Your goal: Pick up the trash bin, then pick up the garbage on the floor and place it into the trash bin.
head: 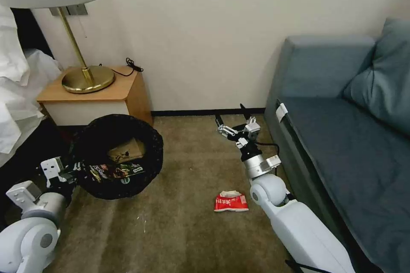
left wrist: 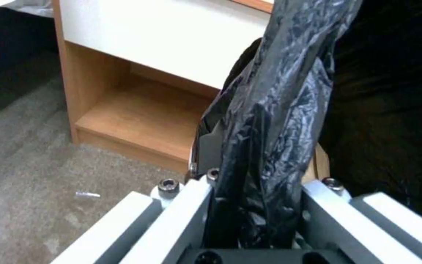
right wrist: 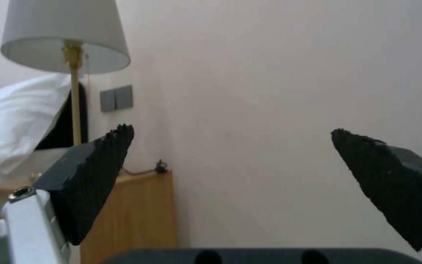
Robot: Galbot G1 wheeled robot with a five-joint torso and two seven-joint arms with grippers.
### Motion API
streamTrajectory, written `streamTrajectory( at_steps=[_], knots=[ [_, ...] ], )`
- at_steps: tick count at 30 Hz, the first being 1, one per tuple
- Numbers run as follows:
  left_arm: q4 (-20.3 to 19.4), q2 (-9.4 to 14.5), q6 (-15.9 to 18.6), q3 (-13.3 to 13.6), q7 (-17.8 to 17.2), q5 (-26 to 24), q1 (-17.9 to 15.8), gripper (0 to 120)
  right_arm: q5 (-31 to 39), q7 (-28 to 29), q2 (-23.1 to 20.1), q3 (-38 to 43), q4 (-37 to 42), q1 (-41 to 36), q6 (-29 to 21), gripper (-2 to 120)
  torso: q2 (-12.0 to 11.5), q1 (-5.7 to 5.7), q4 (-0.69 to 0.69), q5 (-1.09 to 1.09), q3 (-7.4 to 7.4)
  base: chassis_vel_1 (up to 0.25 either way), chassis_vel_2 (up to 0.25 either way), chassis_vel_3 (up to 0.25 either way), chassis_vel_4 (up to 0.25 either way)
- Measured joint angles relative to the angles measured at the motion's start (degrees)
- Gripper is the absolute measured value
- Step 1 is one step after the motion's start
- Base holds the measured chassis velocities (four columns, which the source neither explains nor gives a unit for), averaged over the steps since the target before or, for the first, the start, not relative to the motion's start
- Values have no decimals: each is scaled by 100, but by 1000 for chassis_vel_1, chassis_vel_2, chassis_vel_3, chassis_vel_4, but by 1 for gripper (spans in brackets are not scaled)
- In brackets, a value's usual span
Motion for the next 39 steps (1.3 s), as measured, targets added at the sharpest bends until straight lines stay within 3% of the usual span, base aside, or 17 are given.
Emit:
streamTrajectory(
  at_steps=[14,17,18,19,21,22,24,26,28,32,34,35,36,37,38,39],
  knots=[
    [91,141,-14,-11,3,-106,-66,1,-44,6,79,-94,-204,27,139,100,0,0,0,0,0,-9,4,2,-5],
    [100,149,-21,-22,17,-116,-68,1,-8,-337,-52,-12,-306,-5,291,100,0,0,0,1,1,0,0,0,0],
    [98,150,-23,-27,32,-117,-62,1,0,-544,-364,-20,-307,-5,235,100,0,0,0,3,1,0,0,0,0],
    [98,150,-23,-27,32,-117,-62,1,0,-544,-364,-20,-307,-5,235,100,0,0,0,3,1,0,0,0,0],
    [94,158,-36,-45,52,-115,-48,1,22,-1016,-941,-108,-257,13,-91,100,0,0,-2,1,-1,0,0,0,0],
    [94,158,-36,-45,52,-115,-48,1,22,-1016,-941,-108,-257,13,-91,100,0,0,-2,1,-1,0,0,0,0],
    [84,166,-80,-51,154,-82,-45,1,26,-1991,-1665,-458,-463,239,-312,100,0,-1,-3,3,-1,0,0,0,0],
    [84,166,-80,-51,154,-82,-45,1,26,-1991,-1665,-458,-463,239,-312,100,0,-1,-3,3,-1,0,0,0,0],
    [65,162,-114,-47,241,-27,-61,1,-152,-3145,-2108,-777,-907,632,-361,100,0,0,-2,1,0,0,0,0,0],
    [56,156,-118,-26,275,-16,-84,1,-344,-3514,-2237,-940,-1119,834,-356,100,0,-1,2,0,-1,0,0,0,0],
    [104,163,-126,133,371,31,-251,1,-1067,-4437,-2381,-1221,-1715,1315,-237,100,0,0,2,5,-1,0,0,0,0],
    [104,163,-126,133,371,31,-251,1,-1067,-4437,-2381,-1221,-1715,1315,-237,100,0,0,2,5,-1,0,0,0,0],
    [173,142,-131,206,415,92,-309,1,-1451,-5241,-2333,-1544,-2286,1666,-229,100,0,0,-6,-2,0,0,0,0,0],
    [205,108,-135,222,431,137,-308,1,-1639,-5821,-2242,-1789,-2642,1926,-274,100,0,0,-4,7,1,0,0,0,0],
    [225,59,-166,223,455,188,-302,1,-1889,-6279,-2133,-2004,-2944,2131,-339,100,0,0,0,2,1,0,0,0,0],
    [225,59,-166,223,455,188,-302,1,-1889,-6279,-2133,-2004,-2944,2131,-339,100,0,0,0,2,1,0,0,0,0]
  ],
)
